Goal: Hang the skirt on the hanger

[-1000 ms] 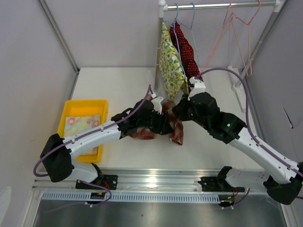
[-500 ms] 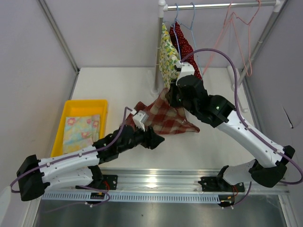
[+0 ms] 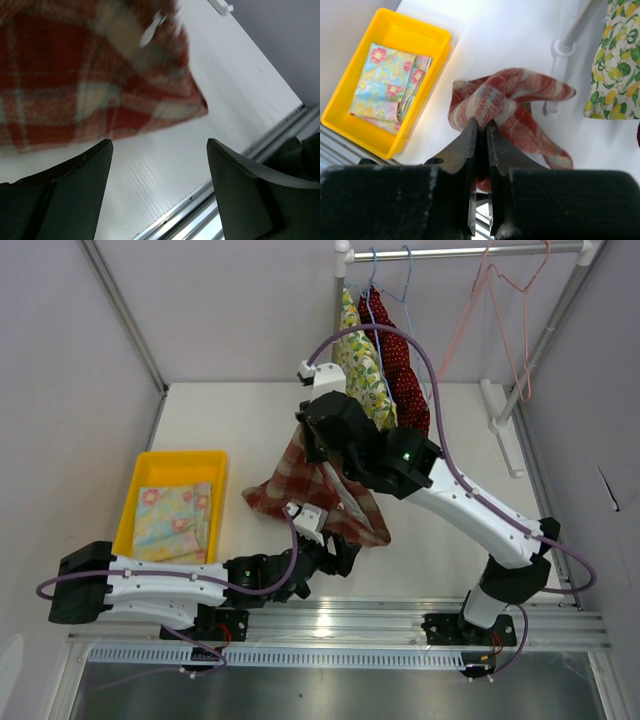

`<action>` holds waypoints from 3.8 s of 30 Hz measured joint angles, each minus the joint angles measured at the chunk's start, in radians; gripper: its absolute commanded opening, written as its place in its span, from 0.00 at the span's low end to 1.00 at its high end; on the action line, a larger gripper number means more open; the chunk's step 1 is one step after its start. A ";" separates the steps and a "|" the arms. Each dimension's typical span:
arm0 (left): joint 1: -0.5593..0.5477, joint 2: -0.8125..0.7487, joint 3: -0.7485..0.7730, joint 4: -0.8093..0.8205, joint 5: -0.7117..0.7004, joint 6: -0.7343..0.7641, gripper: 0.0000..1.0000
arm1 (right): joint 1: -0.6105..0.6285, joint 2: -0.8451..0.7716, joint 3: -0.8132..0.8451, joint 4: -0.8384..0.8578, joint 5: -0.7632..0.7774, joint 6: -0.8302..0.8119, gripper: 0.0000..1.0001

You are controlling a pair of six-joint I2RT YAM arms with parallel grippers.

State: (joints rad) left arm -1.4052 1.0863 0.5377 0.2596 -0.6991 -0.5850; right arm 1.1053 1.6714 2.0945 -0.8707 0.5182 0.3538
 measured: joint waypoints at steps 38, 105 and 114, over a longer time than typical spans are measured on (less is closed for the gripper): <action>-0.116 0.371 0.374 -0.693 -0.248 -0.580 0.66 | 0.056 0.177 0.247 -0.114 0.070 -0.026 0.00; -0.041 -0.211 1.151 -1.270 -0.135 0.063 0.00 | -0.304 -0.582 -0.232 -0.286 -0.233 0.065 0.00; 0.641 -0.173 1.068 -1.204 0.461 0.153 0.00 | -0.304 -0.525 -0.214 -0.322 -0.187 0.067 0.00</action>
State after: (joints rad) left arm -0.7643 0.9134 1.6058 -0.9440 -0.2382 -0.4316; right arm 0.8009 1.1465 1.8805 -1.1923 0.3313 0.4206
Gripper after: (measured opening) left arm 0.014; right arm 0.106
